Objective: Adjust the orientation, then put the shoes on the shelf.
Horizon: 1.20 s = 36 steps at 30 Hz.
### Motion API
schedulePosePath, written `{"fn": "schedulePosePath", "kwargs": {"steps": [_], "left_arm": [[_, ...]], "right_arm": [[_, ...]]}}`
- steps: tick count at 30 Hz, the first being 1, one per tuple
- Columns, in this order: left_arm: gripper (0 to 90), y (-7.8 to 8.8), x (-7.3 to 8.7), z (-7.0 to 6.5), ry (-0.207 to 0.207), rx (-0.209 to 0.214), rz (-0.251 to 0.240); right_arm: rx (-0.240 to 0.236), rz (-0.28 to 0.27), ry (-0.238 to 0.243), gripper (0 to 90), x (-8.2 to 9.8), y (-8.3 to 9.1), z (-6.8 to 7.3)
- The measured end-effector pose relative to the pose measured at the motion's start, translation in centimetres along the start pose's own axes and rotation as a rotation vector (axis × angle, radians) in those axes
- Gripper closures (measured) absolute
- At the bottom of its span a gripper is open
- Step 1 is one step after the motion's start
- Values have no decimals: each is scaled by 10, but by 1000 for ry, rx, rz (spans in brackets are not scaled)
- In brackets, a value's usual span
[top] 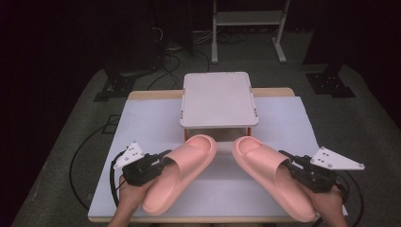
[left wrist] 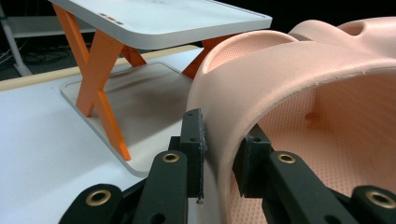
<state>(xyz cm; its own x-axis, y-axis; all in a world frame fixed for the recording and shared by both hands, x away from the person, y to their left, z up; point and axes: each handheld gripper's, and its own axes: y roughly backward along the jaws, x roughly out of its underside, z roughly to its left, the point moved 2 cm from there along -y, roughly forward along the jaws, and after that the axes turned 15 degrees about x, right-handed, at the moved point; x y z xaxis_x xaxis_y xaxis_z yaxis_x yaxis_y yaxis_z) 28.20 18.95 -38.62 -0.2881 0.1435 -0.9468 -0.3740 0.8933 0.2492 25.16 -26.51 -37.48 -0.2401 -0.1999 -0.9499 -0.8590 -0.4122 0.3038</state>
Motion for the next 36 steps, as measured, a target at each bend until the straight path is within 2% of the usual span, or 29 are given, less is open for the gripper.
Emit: {"fn": "schedulePosePath", "kwargs": {"steps": [9, 17, 30, 36], "left_arm": [[759, 0, -12, -5, -13, 24, -16], [759, 0, -34, -7, -41, 43, -28], [760, -2, -60, 1, -49, 55, -42], [760, -6, -70, 5, -51, 55, -40]], "right_arm": [[-3, -3, 0, 791, -12, 0, -3], [-4, -14, 1, 791, -23, -2, -2], [3, -29, 12, 790, -49, -7, -2], [4, -32, -8, 790, -57, -12, -7]]}}
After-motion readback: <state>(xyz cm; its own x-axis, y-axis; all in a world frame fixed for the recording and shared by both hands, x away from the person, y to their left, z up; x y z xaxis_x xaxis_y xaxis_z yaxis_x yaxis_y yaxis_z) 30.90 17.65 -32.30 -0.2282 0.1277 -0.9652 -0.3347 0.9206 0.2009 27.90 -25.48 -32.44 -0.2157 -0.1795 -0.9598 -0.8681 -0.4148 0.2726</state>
